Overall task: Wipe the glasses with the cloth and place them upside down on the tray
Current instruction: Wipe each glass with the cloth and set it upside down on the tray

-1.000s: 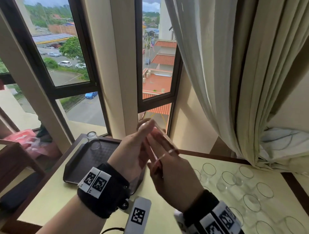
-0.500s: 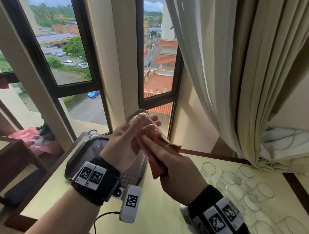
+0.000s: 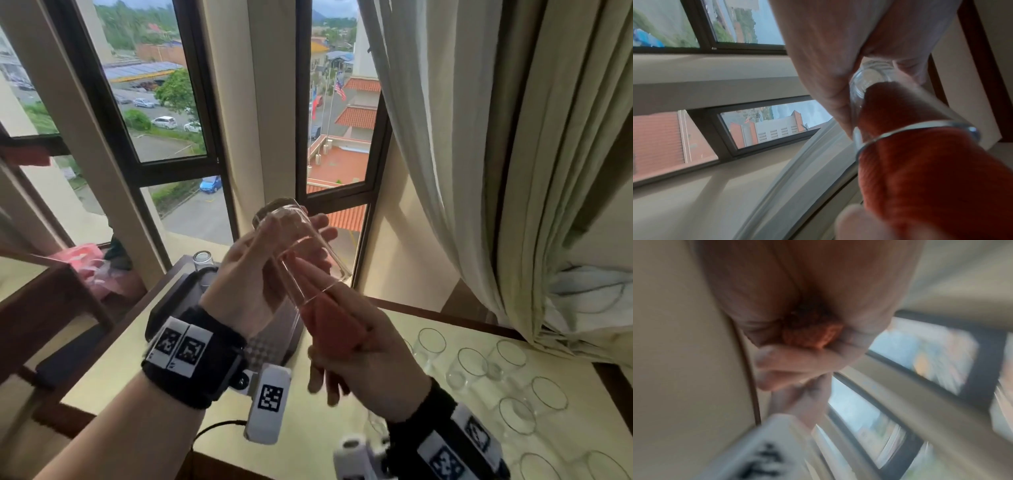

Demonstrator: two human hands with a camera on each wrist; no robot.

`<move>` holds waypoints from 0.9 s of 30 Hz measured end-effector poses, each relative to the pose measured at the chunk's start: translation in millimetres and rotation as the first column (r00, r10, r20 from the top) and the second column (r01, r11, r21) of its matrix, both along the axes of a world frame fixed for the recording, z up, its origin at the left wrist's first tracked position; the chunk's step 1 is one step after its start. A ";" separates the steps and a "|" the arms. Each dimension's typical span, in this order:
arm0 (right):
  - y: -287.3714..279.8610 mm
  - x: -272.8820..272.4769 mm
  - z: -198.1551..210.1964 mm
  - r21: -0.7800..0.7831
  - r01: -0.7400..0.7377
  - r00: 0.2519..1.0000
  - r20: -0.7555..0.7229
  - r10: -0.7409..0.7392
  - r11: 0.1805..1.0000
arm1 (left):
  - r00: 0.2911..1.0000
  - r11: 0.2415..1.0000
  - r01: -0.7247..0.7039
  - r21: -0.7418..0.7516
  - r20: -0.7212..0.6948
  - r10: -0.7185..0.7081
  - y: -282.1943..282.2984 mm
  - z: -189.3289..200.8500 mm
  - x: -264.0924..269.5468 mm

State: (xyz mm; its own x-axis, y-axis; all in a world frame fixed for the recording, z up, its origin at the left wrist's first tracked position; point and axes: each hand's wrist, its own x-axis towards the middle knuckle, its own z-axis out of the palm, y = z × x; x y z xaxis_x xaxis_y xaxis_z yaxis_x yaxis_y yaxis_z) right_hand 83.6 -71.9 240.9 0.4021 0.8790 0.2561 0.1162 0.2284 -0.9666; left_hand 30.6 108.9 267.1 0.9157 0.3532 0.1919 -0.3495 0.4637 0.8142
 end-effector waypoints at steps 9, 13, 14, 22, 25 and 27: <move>30.8 -8.9 -14.2 0.135 0.147 0.854 0.482 -0.195 0.980 | 0.999 0.989 -0.048 0.142 0.000 0.048 -3.0 -19.5 -26.5; 34.1 -18.7 -14.4 0.142 -0.202 0.917 -0.319 0.238 0.969 | 0.993 0.980 -0.107 0.170 -0.022 0.112 16.6 -30.7 -35.1; 38.0 -19.5 -17.4 0.192 -0.213 0.870 -0.409 0.275 0.958 | 0.989 0.976 -0.137 0.168 -0.028 0.144 21.0 -32.8 -35.1; 79.7 -11.1 -42.3 0.023 -0.105 0.832 -0.545 0.101 0.994 | 0.949 0.948 -0.307 0.083 -0.042 0.311 102.1 -45.9 -42.0; 99.6 -2.6 -58.7 -0.103 0.109 0.992 -0.055 -0.115 0.989 | 0.905 0.904 -0.402 0.146 -0.087 0.416 146.6 -63.7 -47.8; 112.5 3.0 -78.0 -0.121 0.247 0.930 0.308 -0.200 0.962 | 0.848 0.851 -0.471 0.233 -0.146 0.510 173.1 -81.9 -51.2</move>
State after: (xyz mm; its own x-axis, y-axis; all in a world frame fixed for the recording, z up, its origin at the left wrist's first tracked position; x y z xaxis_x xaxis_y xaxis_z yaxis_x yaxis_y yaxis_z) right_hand 86.6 40.7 163.0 0.5213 0.8131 0.2590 0.4271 0.0142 -0.9041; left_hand -20.5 282.0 185.2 0.6564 0.7426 0.1331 -0.3172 0.1116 0.9418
